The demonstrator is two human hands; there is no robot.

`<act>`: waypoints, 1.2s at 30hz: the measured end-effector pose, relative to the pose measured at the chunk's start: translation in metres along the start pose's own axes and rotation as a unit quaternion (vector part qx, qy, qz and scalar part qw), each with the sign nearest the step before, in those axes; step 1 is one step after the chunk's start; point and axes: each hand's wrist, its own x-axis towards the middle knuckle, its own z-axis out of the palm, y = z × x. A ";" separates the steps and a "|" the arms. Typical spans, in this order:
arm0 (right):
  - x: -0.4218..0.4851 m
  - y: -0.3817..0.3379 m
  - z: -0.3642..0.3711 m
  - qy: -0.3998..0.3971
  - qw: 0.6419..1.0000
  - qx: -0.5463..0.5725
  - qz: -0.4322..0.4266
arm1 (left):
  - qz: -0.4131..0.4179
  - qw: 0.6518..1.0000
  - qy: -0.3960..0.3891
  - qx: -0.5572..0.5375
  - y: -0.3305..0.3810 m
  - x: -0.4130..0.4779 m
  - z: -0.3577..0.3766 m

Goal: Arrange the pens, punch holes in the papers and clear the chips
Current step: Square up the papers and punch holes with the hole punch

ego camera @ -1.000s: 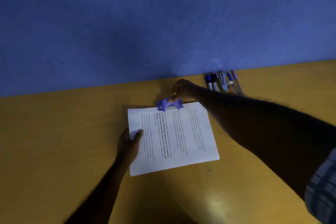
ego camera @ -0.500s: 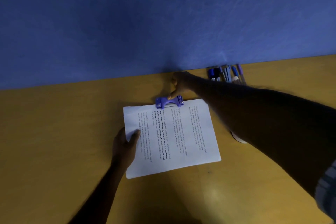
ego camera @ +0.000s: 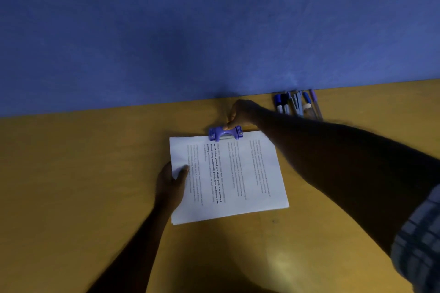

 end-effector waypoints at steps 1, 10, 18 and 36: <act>-0.002 0.000 0.001 0.013 0.999 0.030 -0.006 | 0.011 1.000 -0.001 -0.008 0.003 -0.001 0.000; -0.007 0.018 0.025 0.085 0.987 0.114 -0.079 | -0.013 1.000 -0.012 0.001 0.009 -0.005 -0.001; -0.017 0.016 0.043 0.154 0.971 0.168 -0.078 | -0.016 0.999 -0.032 0.007 0.011 -0.005 -0.003; -0.016 0.014 0.055 0.181 0.960 0.199 -0.078 | 0.000 0.998 -0.061 -0.034 0.013 -0.011 -0.011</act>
